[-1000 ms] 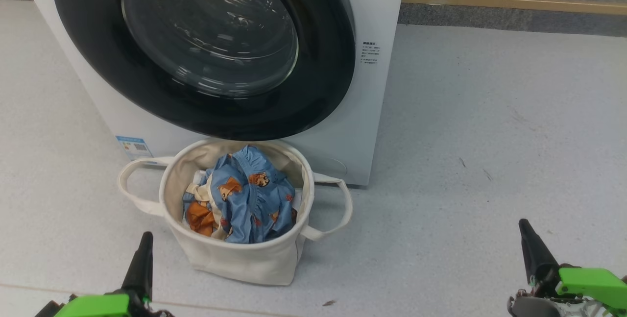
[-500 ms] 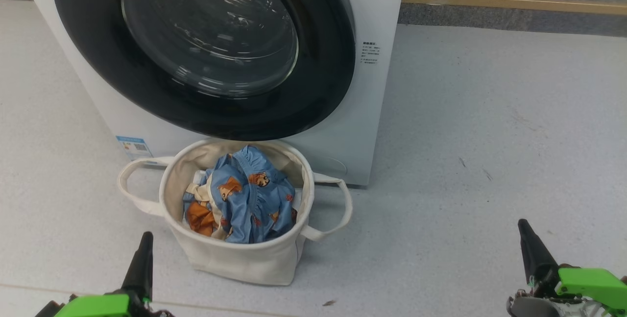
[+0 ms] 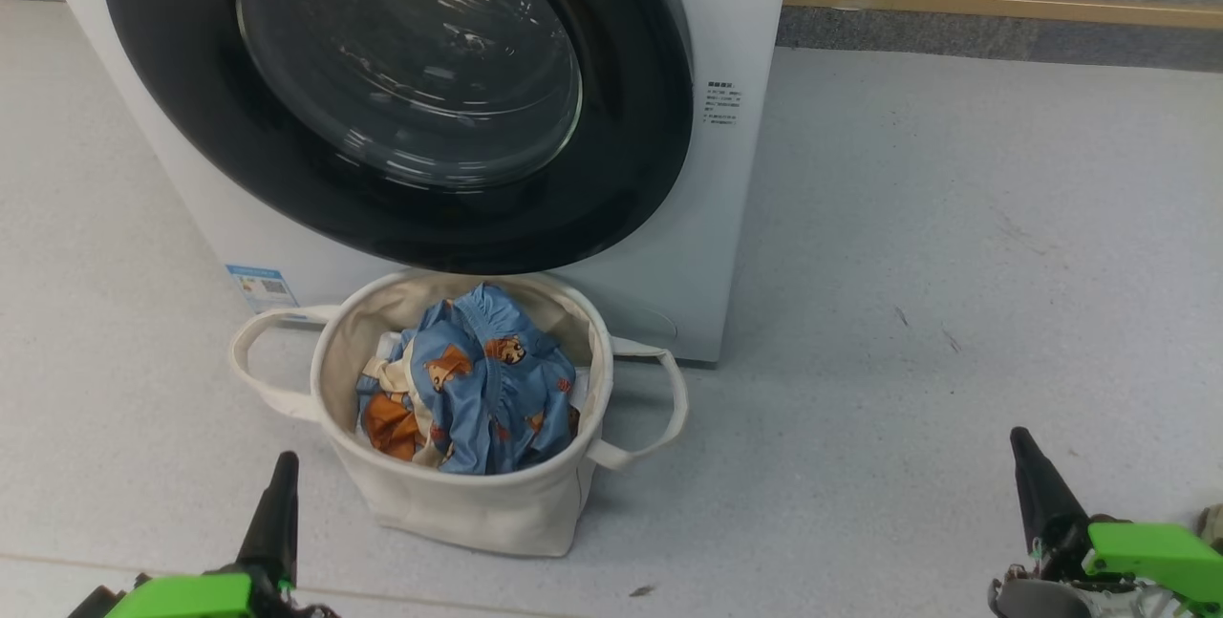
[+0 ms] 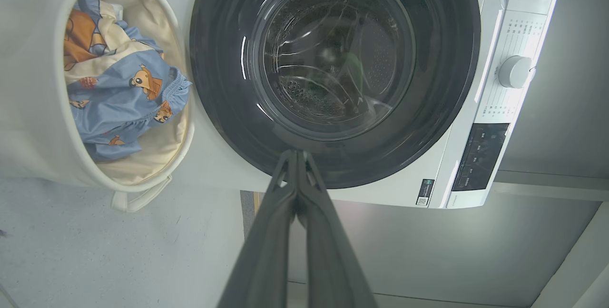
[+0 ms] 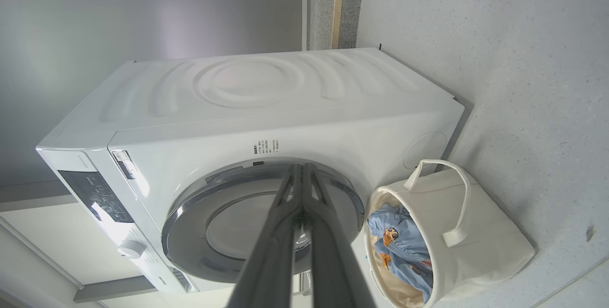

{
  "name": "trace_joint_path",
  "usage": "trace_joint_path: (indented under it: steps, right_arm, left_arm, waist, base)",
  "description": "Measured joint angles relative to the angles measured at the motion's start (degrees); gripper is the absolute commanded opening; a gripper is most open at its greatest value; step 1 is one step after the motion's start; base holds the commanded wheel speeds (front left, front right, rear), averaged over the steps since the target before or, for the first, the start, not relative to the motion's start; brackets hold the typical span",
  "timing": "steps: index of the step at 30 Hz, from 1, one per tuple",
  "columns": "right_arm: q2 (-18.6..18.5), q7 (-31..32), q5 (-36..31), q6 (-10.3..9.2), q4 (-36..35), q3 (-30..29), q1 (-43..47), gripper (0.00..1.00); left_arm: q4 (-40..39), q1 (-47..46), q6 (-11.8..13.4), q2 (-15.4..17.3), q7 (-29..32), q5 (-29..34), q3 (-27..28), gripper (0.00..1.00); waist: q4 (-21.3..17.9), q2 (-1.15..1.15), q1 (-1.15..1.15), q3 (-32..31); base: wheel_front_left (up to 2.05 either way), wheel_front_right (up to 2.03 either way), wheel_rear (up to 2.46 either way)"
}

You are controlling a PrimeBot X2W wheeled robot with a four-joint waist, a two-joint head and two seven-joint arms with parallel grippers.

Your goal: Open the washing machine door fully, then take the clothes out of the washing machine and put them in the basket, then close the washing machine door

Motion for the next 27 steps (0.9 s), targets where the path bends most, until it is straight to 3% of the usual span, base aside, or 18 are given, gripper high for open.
trace_joint_path:
  steps: [27]
  right_arm:
    - [0.3, 0.2, 0.0, 0.0, 0.0, -0.3, 0.0, 0.0]
  left_arm:
    - [0.0, 0.0, 0.0, -0.1, 0.0, 0.0, 0.1, 0.0]
  waist:
    - [0.0, 0.0, 0.0, 0.0]
  base:
    - [0.0, 0.0, 0.0]
